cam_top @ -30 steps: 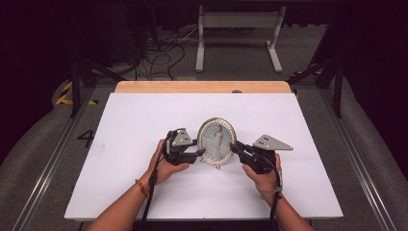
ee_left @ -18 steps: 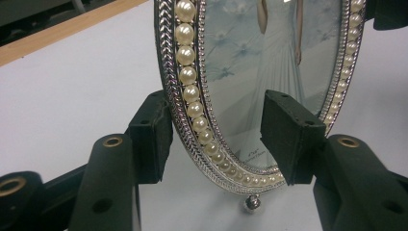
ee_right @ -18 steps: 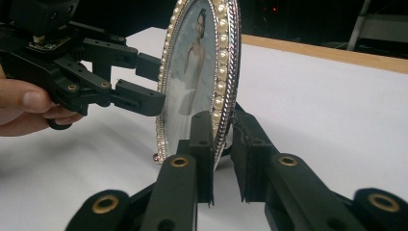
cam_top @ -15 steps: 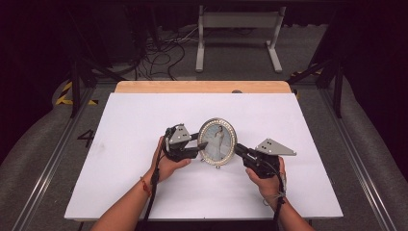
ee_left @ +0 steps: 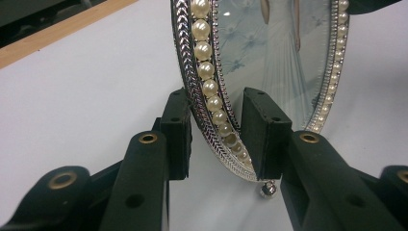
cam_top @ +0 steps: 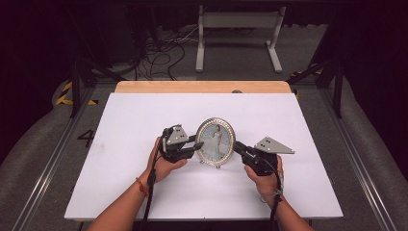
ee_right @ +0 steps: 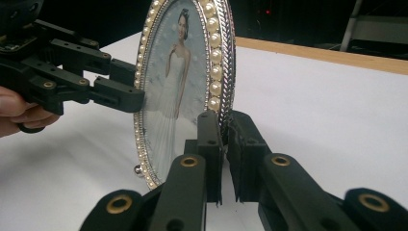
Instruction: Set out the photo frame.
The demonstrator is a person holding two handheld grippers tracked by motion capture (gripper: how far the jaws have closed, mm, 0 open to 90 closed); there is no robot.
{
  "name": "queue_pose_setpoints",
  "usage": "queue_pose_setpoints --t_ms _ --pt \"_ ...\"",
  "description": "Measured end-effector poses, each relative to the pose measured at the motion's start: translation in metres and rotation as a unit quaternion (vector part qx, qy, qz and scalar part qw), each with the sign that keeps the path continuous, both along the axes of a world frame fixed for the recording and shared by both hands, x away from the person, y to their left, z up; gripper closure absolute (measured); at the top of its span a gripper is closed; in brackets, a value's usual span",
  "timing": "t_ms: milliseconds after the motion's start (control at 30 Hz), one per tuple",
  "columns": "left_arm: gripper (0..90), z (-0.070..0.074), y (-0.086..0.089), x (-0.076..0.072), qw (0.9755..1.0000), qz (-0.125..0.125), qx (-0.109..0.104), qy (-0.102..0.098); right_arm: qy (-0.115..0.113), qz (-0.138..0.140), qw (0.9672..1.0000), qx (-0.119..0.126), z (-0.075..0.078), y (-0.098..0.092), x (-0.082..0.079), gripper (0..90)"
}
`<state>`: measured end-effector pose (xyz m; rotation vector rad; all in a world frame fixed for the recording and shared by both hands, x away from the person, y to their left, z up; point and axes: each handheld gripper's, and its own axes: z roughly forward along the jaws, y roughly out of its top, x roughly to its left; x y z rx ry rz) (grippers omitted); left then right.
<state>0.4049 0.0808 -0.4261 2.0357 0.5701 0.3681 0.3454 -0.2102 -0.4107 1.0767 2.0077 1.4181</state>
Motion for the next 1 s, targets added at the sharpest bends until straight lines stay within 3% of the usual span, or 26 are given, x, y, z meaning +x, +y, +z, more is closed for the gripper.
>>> queue_pose_setpoints --t_ms 67,233,333,600,667,1000 --pt "63.3 0.0001 -0.0005 -0.0019 0.9999 0.002 0.014 -0.008 -0.001 0.001 1.0000 0.002 0.0000 0.0007 0.0014 84.5" --pt "62.8 0.0002 0.0020 -0.0048 0.9996 0.001 0.024 -0.012 0.000 0.002 1.0000 -0.001 0.0008 0.0031 0.0033 84.4" --pt "60.4 -0.0001 0.0032 -0.0034 0.9999 -0.002 0.012 -0.004 -0.002 0.002 1.0000 -0.001 0.0007 0.0033 0.0046 84.3" --pt "51.7 0.0000 -0.0036 -0.0051 0.9997 -0.006 0.007 -0.021 -0.011 -0.018 0.9997 -0.012 -0.0019 0.0021 -0.0019 83.2" --pt "48.2 -0.0001 -0.0027 -0.0040 0.9998 -0.006 0.005 -0.021 -0.005 -0.013 0.9998 -0.011 -0.0025 0.0006 -0.0038 83.6" --pt "51.3 -0.0054 -0.0028 0.0011 0.9999 -0.005 0.003 -0.009 0.003 0.000 0.9998 -0.022 -0.0058 0.0022 -0.0025 82.3"
